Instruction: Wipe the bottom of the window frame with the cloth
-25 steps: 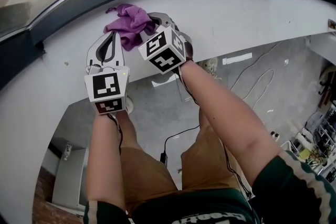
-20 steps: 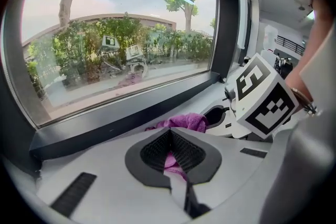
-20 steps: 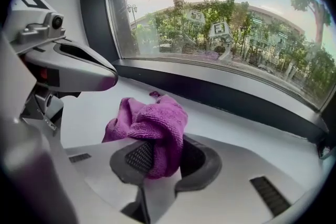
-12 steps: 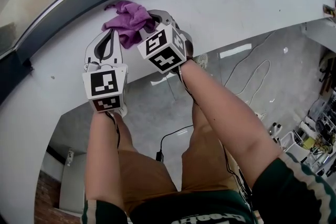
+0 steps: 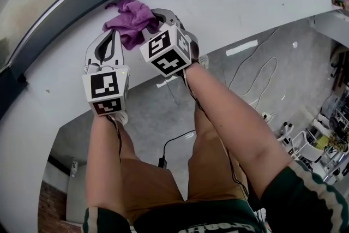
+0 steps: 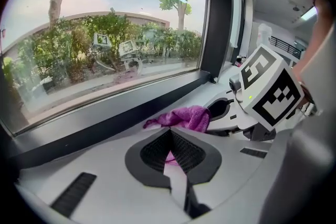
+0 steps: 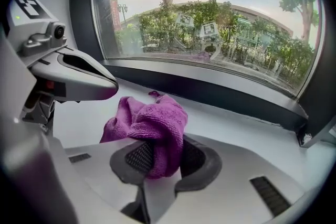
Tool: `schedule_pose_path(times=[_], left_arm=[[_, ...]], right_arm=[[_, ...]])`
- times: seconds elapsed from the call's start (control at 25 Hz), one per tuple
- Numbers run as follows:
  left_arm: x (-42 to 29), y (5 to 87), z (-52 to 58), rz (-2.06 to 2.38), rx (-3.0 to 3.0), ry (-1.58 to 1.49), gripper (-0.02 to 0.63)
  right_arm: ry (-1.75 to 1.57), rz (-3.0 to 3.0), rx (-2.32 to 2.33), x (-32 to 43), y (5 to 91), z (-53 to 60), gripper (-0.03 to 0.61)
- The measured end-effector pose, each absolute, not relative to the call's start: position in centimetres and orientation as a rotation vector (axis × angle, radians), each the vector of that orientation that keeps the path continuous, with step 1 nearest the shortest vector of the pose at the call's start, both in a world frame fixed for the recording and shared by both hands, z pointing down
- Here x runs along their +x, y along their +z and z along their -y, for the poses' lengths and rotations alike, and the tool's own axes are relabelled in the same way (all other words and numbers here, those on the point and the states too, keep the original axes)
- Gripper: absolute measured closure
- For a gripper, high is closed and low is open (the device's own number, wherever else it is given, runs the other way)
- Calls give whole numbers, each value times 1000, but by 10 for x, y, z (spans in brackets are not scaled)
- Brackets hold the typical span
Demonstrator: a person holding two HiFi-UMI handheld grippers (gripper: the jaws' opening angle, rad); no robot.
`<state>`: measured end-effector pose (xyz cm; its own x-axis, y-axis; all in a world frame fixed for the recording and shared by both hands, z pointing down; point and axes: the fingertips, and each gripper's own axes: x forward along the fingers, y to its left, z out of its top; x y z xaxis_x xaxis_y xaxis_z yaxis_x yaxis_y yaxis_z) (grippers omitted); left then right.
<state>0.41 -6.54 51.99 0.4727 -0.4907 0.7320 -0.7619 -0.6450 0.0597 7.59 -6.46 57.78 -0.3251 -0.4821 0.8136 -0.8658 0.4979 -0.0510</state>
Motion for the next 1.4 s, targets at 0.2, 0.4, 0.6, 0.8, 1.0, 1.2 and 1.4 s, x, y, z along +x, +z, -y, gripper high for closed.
schedule_pose_path(times=[0.2,0.4,0.6,0.8,1.0,1.2,1.4], left_arm=[[31,524,67,1014,2371,978,604],[62,528,71,985,2399,970,604],[94,533,77,969,2411,967,604],[130,536,79,937,2433,956,604],[170,536,84,903,2440,901,604],[210,532,87,867,2475,891,604],[240,532,83,823,2495,886,604]], right_arm=[[629,1941,1138,108,579,68,474],[627,1913,1165,145,580,70,474],[620,1893,1180,183,580,73,474],[614,1873,1197,219,581,71,474],[608,1849,1226,253,583,71,474],[630,1825,1273,291,583,67,474],[625,1797,1307,326,583,65,474]])
